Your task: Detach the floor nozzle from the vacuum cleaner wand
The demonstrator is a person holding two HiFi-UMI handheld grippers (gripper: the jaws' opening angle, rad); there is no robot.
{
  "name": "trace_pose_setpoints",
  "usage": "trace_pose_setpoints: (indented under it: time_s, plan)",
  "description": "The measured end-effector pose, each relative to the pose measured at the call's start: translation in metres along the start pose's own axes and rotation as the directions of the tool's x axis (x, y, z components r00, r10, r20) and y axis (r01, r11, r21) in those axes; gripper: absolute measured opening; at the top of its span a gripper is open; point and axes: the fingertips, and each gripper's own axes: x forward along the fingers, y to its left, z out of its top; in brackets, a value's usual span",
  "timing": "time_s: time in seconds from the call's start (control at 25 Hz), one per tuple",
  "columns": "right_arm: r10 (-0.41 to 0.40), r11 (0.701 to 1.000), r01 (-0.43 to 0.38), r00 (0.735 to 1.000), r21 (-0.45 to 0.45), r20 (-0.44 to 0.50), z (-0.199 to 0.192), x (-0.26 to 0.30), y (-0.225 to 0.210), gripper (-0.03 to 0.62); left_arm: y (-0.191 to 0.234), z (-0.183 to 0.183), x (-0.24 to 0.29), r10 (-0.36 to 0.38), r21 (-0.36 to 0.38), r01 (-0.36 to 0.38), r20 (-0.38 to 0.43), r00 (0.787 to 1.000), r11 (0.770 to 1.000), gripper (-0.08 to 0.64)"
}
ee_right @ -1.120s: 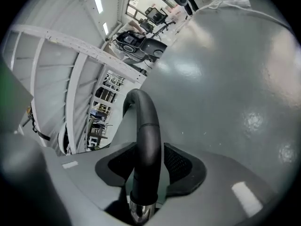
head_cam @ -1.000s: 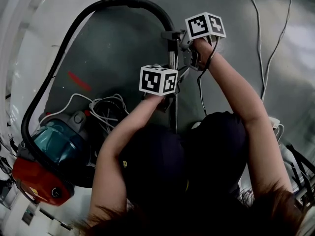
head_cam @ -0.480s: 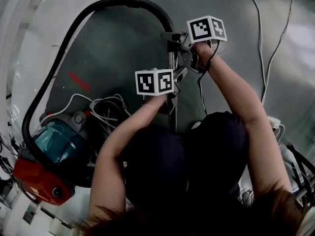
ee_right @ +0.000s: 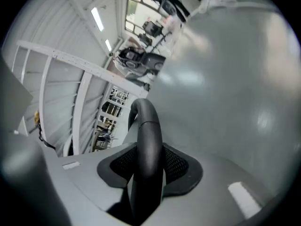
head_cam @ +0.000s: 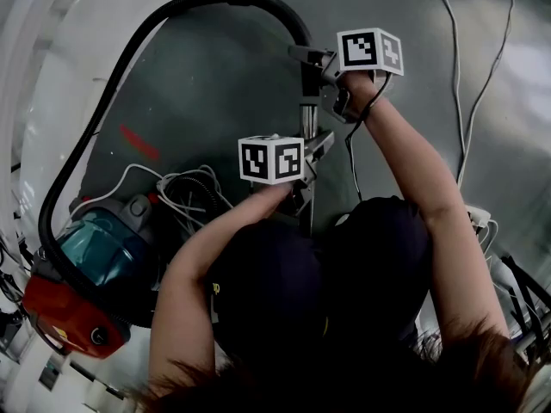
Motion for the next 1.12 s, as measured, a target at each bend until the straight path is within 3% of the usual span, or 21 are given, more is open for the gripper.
trace_pose_setpoints:
  time_s: [0.12,0.2,0.44,0.64,1.12]
  plan:
    - [-0.073,0.992,0.08,0.994,-0.097,0.081,0.052,-0.024,-0.013,0.146,0.014,-0.028,-0.002,0.027,-0.026,-0.028,-0.059,0.998,0.999,0.106]
    - [-0.08,0.989,0.089,0.993,-0.114,0.085,0.062,-0.028,-0.008,0.146,0.025,-0.026,-0.005,0.062,-0.033,-0.064,-0.053,0.997,0.997,0.106]
    - [-0.081,0.995,0.082,0.996,-0.065,0.025,0.021,-0.012,-0.022,0.147,0.022,-0.032,0.004,0.083,-0.002,-0.084,-0.084,0.993,0.996,0.109]
    - [-0.067,0.995,0.068,0.998,-0.068,0.021,0.015,-0.012,-0.026,0.15,0.027,-0.028,0.001,0.108,-0.021,-0.109,-0.073,0.992,0.994,0.107]
    - [-0.098,0.991,0.097,0.995,-0.091,-0.002,0.004,-0.01,-0.026,0.152,0.032,-0.031,-0.002,0.14,0.023,-0.138,-0.161,0.977,0.99,0.114]
